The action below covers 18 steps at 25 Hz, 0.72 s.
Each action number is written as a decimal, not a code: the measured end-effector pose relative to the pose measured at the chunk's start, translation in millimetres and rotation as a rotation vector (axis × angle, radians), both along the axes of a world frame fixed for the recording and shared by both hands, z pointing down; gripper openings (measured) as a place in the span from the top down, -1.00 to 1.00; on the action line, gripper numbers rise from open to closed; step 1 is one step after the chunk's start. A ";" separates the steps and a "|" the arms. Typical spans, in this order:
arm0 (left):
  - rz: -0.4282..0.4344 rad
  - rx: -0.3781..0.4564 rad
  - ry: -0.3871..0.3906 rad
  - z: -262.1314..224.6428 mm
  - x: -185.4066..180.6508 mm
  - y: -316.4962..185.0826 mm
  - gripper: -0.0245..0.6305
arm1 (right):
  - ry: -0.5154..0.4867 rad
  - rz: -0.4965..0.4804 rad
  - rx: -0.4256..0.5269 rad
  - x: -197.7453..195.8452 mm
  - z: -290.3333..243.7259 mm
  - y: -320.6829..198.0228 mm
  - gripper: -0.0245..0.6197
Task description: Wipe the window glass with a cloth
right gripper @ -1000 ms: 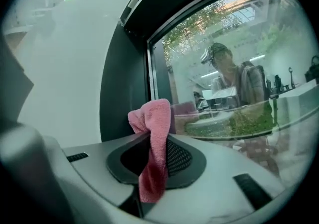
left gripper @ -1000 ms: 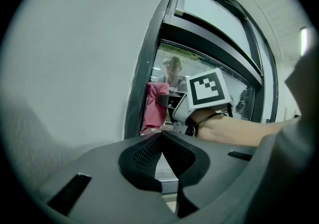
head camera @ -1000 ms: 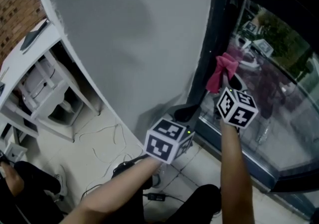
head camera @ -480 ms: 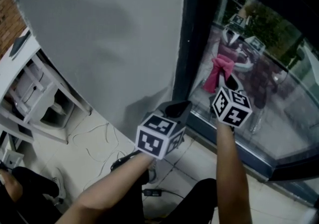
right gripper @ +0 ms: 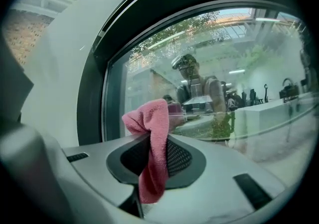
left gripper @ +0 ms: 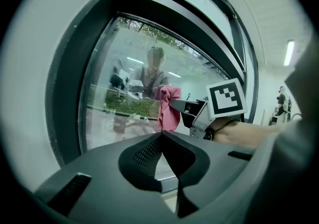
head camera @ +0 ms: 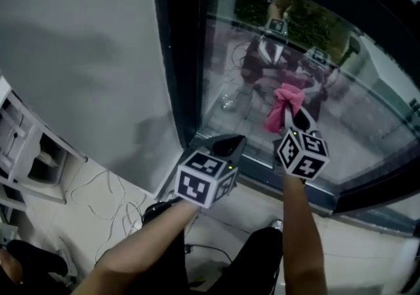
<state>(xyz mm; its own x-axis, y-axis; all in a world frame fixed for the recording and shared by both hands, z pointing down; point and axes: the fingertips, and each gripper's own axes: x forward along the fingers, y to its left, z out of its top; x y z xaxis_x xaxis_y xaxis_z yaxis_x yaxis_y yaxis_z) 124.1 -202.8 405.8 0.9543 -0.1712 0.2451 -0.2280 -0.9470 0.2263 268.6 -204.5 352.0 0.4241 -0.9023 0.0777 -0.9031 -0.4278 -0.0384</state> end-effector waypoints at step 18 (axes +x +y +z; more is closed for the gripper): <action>0.317 -0.011 -0.014 8.5 158.1 194.0 0.91 | -0.007 0.345 0.022 166.8 1.6 265.9 0.75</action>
